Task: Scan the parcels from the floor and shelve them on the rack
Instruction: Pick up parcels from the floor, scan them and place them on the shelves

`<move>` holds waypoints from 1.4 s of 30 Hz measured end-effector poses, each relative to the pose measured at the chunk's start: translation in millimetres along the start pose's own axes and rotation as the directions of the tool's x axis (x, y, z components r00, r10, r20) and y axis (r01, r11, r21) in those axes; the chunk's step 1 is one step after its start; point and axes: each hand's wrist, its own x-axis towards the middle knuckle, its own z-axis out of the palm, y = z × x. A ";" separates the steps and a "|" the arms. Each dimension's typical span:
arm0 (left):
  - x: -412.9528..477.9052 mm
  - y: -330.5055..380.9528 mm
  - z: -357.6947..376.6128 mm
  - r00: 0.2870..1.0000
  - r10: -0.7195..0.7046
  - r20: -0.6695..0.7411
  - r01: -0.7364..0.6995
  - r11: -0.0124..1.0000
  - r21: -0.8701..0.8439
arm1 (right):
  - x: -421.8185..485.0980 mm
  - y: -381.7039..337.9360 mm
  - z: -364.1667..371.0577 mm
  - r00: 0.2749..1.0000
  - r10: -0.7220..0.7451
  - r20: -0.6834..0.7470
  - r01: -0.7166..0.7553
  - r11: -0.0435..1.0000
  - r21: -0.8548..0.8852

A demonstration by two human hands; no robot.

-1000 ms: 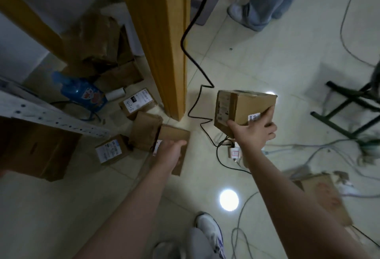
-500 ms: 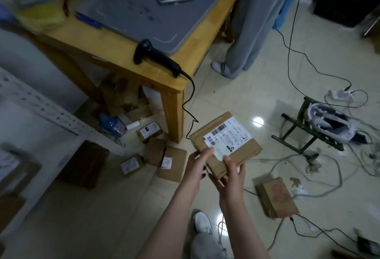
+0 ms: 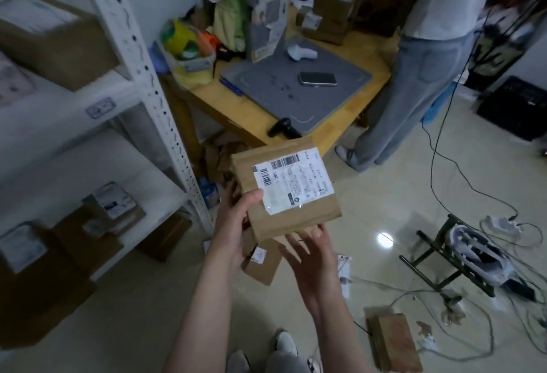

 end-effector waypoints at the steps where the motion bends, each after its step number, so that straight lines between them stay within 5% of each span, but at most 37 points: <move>1: -4.5 11.3 -3.2 1.000 0.013 0.010 -0.013 1.000 0.010 | 0.2 -7.9 3.0 1.000 -0.023 -0.008 0.024 1.000 0.012; 11: -30.3 87.1 -23.8 0.985 0.128 0.112 -0.140 0.985 0.104 | -7.8 -66.7 30.8 0.939 -0.050 0.340 0.107 0.983 -0.151; 16: -25.5 106.3 -15.9 0.976 0.198 0.090 -0.209 0.967 0.145 | 5.1 -83.1 47.0 0.919 -0.023 0.394 0.077 0.990 -0.121; 24: 9.8 107.4 31.3 0.948 0.253 -0.191 -0.256 0.967 0.011 | 63.9 -111.1 68.3 0.937 0.068 0.342 -0.065 0.998 -0.021; 27: 38.3 85.9 53.0 0.953 0.164 -0.254 -0.195 0.976 -0.102 | 90.4 -120.6 76.7 0.907 0.130 0.400 -0.120 0.992 -0.050; 37: 91.0 68.5 87.7 0.910 0.126 -0.395 -0.215 0.958 -0.189 | 178.9 -98.3 83.5 0.825 0.359 0.435 -0.185 0.901 -0.392; 42: 100.8 64.4 87.2 0.816 0.049 -0.577 -0.199 0.959 -0.200 | 213.4 -104.5 74.7 0.756 0.437 0.488 -0.147 0.839 -0.524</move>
